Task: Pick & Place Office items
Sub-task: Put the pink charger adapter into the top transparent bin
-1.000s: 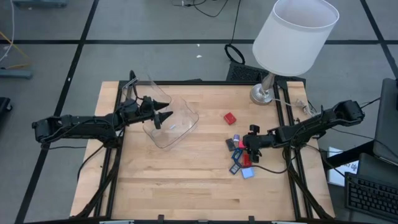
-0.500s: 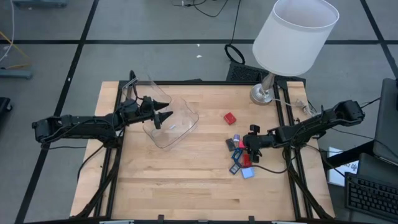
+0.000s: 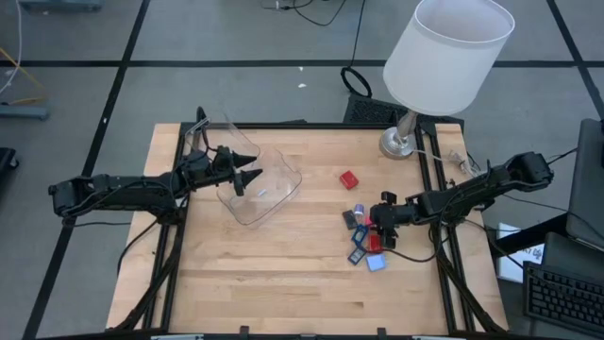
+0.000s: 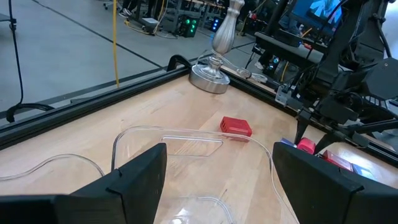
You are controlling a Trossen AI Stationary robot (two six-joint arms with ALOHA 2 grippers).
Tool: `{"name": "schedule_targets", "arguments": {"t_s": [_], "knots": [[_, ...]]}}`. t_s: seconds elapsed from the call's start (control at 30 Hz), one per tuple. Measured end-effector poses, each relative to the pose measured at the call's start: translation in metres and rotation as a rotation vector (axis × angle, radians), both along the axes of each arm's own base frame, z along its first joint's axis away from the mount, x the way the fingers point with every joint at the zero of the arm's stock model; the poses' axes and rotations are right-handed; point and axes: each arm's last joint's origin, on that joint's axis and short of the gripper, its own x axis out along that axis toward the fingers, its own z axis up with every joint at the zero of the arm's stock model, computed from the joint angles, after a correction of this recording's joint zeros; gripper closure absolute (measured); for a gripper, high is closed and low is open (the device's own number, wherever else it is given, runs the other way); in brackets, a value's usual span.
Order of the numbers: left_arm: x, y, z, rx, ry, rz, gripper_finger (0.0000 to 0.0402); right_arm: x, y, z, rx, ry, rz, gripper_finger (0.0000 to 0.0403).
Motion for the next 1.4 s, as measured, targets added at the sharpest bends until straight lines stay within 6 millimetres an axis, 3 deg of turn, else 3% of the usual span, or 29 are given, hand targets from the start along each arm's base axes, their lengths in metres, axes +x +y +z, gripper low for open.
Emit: {"name": "schedule_targets", "arguments": {"t_s": [0.7, 0.87, 1.07, 1.4], "knots": [[0.000, 0.000, 0.000, -0.006, -0.002, 0.000, 0.0105, -0.001, -0.003, 0.005, -0.082, -0.038, -0.039, 0.0247], [0.000, 0.000, 0.000, -0.006, -0.002, 0.000, 0.0105, -0.002, -0.005, 0.017, -0.112, -0.137, -0.079, 0.0247], [0.000, 0.000, 0.000, -0.006, -0.003, -0.001, 0.0105, -0.003, -0.011, 0.035, -0.270, -0.279, -0.161, 0.0247], [0.001, -0.002, 0.003, -0.080, -0.067, 0.002, 0.0105, 0.025, -0.029, 0.063, -0.562, -0.560, -0.130, 0.0247]]}}
